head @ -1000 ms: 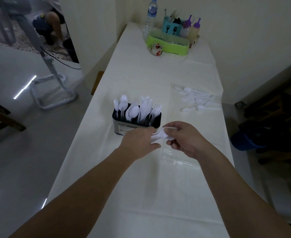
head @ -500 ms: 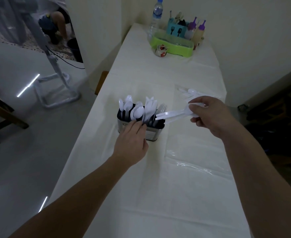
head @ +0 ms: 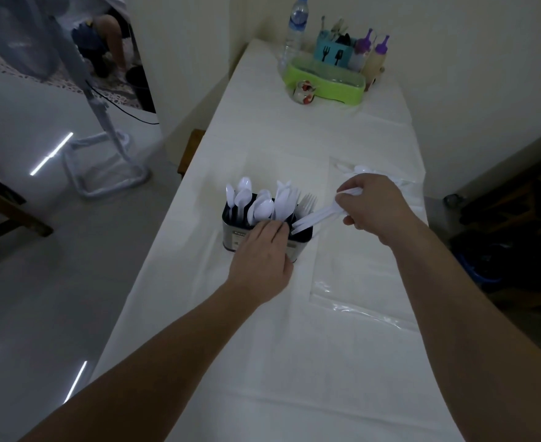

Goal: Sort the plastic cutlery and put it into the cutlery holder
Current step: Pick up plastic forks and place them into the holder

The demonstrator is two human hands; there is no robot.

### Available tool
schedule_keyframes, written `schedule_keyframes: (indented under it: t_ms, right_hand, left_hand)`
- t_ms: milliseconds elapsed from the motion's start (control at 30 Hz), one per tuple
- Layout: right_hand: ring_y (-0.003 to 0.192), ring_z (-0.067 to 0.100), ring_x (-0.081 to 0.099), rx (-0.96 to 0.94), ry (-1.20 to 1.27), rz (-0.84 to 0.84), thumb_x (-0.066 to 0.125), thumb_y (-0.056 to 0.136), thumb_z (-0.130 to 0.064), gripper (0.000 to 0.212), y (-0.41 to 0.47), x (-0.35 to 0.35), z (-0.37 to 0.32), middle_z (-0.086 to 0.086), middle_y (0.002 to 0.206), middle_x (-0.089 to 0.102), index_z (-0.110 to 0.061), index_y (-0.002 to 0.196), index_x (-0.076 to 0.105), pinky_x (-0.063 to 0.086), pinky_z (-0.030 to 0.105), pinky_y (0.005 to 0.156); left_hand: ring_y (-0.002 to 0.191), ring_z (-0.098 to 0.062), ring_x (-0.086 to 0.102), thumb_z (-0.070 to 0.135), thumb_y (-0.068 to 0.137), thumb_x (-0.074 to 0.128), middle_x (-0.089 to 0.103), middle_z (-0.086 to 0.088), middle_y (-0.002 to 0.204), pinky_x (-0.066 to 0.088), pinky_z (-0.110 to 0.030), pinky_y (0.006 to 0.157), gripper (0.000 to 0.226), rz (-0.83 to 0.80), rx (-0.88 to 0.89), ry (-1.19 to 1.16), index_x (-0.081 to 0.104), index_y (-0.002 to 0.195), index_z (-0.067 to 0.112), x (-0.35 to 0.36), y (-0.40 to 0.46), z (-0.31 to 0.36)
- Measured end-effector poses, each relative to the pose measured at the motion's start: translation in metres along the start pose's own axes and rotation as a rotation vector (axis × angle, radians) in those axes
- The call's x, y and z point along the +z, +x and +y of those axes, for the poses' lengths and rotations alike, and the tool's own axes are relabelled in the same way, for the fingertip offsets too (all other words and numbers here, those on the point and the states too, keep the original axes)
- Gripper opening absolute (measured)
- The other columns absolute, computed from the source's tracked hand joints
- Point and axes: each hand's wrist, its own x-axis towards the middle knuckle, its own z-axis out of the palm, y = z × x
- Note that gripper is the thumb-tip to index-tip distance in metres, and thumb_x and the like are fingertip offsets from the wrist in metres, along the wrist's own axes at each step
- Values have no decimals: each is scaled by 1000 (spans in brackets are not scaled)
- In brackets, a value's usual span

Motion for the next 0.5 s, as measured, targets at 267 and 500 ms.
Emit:
schedule_keyframes:
  t_ms: [267, 500]
  right_hand:
    - [47, 11, 65, 54, 127, -9, 59, 84, -11, 11, 10, -5, -3, 6, 70, 67, -12, 91, 67, 46, 27, 49]
    - [48, 12, 64, 138, 185, -30, 57, 85, -8, 14, 15, 3, 9, 8, 74, 66, -7, 95, 66, 43, 21, 44]
  left_hand:
    - [107, -33, 61, 2, 78, 58, 63, -14, 124, 50, -44, 95, 51, -41, 11, -121, 57, 130, 0, 5, 21, 11]
    - [101, -31, 64, 13, 83, 43, 67, -13, 116, 52, -42, 92, 45, -36, 16, -78, 63, 122, 2, 9, 22, 7]
